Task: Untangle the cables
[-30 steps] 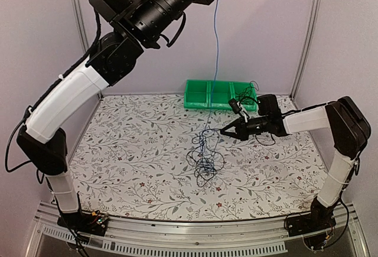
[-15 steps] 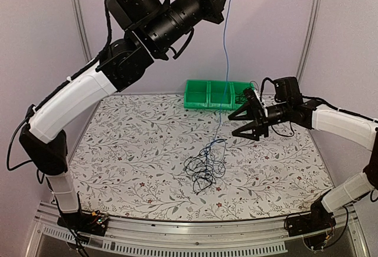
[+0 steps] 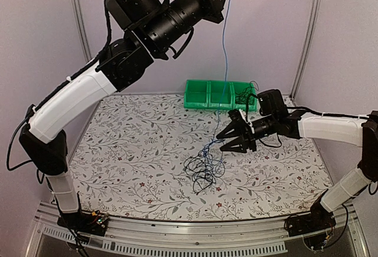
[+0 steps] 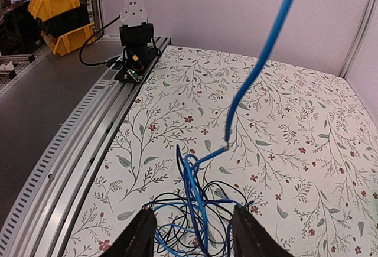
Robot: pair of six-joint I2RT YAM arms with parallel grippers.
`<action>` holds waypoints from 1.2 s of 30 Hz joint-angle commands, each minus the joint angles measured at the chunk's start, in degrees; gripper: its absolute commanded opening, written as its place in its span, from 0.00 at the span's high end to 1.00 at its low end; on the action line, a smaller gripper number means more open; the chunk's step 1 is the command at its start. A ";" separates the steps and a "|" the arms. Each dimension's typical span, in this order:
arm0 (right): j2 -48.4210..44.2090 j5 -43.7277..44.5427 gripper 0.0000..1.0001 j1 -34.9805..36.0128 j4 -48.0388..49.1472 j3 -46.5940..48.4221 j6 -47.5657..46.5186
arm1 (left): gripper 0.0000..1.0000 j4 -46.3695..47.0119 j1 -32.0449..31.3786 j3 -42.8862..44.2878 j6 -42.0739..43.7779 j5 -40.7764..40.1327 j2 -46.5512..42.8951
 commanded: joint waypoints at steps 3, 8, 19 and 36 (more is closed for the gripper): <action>2.83 4.30 0.86 1.46 7.38 0.24 5.37 | 1.00 1.16 -1.02 1.76 0.51 -0.29 0.29; 4.06 8.61 1.00 -1.04 7.81 -5.29 7.01 | 1.00 1.22 -2.01 7.88 6.12 1.37 0.71; 12.75 8.46 0.98 -10.03 -1.43 -0.12 15.16 | 1.00 9.50 -2.77 9.89 13.11 -0.65 -6.29; -6.47 2.99 0.29 -11.35 -22.91 14.53 6.97 | 1.00 11.18 -2.03 -21.49 4.66 -7.84 -11.89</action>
